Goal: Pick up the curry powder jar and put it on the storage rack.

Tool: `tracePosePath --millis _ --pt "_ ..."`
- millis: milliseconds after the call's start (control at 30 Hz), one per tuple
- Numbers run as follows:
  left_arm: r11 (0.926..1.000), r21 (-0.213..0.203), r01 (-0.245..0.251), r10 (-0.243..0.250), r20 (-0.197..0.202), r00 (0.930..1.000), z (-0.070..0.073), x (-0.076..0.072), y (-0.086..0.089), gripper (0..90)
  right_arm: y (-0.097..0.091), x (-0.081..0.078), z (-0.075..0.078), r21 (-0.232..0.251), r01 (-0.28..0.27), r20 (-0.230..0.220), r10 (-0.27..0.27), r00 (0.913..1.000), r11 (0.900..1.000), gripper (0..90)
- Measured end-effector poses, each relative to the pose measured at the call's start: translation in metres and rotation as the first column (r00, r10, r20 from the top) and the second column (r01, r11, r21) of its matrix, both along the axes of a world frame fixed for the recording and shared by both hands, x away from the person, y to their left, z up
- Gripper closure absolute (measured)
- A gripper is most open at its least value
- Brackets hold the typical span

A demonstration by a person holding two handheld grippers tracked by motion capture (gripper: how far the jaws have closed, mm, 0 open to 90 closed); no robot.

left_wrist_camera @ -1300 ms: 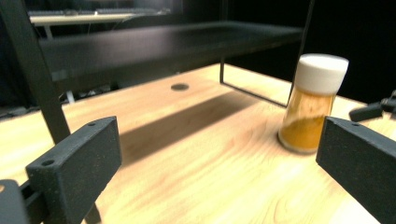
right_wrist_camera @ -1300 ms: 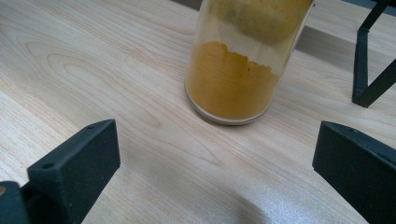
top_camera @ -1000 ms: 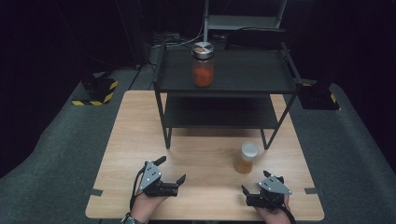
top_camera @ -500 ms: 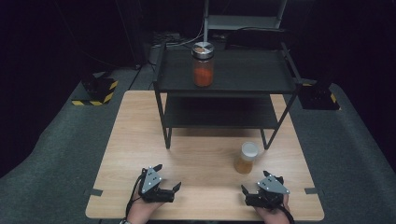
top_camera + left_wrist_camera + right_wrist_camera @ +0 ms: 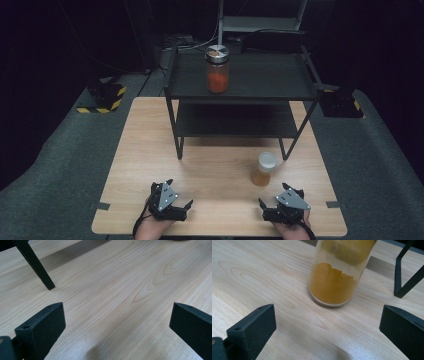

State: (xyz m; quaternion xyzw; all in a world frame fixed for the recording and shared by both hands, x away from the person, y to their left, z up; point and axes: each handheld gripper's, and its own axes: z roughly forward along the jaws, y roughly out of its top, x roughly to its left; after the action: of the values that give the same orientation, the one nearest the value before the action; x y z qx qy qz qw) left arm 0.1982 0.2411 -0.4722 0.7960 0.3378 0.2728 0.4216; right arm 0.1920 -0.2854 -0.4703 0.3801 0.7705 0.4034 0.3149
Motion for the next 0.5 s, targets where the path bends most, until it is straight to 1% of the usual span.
tracePosePath --millis 100,200,267,433,500 --pt "0.9998 -0.020 0.001 -0.001 -0.007 1.0000 -0.001 0.001 0.004 0.6 -0.002 -0.006 -0.003 0.028 0.015 0.015 -0.015 0.9998 0.9995 0.0" --pt "0.9990 -0.046 -0.001 0.001 -0.010 0.9999 -0.002 0.001 0.008 0.6 -0.001 -0.005 -0.001 0.019 0.018 0.002 -0.018 0.9998 0.9997 0.1" --pt "0.9981 -0.061 -0.006 0.005 -0.004 1.0000 -0.003 0.000 0.009 0.6 -0.001 -0.005 -0.001 0.019 0.018 0.005 -0.019 0.9998 0.9996 0.1" --pt "0.9979 -0.064 -0.005 0.006 0.020 0.9998 -0.006 -0.005 0.010 0.8 -0.003 -0.005 -0.002 0.027 0.010 0.006 -0.011 0.9999 0.9996 0.1" --pt "0.9984 -0.057 0.002 -0.001 0.016 0.9999 -0.005 -0.004 0.010 0.7 -0.003 -0.005 -0.002 0.028 0.011 0.009 -0.011 0.9999 0.9996 0.0"
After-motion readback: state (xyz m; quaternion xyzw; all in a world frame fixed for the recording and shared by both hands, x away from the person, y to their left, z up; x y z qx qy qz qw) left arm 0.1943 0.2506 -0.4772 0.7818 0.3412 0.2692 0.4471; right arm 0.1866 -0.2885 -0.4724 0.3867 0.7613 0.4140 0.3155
